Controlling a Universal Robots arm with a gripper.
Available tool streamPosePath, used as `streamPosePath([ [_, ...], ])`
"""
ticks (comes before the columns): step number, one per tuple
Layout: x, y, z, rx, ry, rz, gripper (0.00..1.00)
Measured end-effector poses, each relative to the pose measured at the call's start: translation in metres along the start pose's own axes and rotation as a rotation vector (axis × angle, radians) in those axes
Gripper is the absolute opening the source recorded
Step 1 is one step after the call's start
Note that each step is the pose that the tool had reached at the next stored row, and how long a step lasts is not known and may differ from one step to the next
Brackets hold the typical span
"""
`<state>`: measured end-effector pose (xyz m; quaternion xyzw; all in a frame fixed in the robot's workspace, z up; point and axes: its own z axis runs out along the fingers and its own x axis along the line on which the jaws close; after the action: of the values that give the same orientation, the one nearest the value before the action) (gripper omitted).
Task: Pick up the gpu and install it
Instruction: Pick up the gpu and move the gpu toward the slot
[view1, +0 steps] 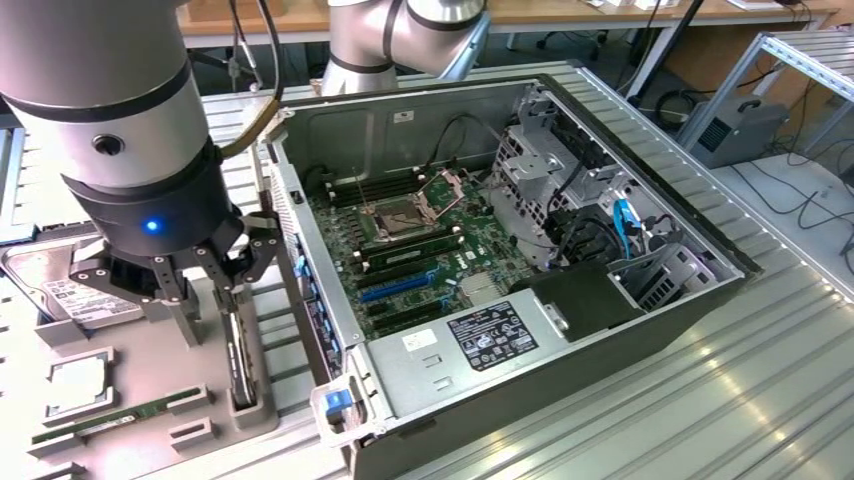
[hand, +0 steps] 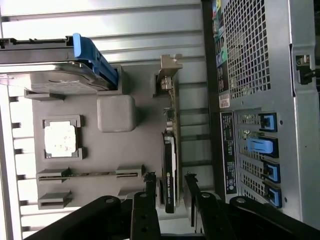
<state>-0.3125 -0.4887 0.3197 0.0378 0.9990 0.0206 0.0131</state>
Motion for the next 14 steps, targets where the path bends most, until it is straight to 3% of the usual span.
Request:
streamPosePath([
  [6,0.000,-0.0005,0.0121,0.0000,-0.0001,0.000,0.36],
  [14,-0.002,-0.0006,0.0203,0.0001,0.0001,0.000,0.36],
])
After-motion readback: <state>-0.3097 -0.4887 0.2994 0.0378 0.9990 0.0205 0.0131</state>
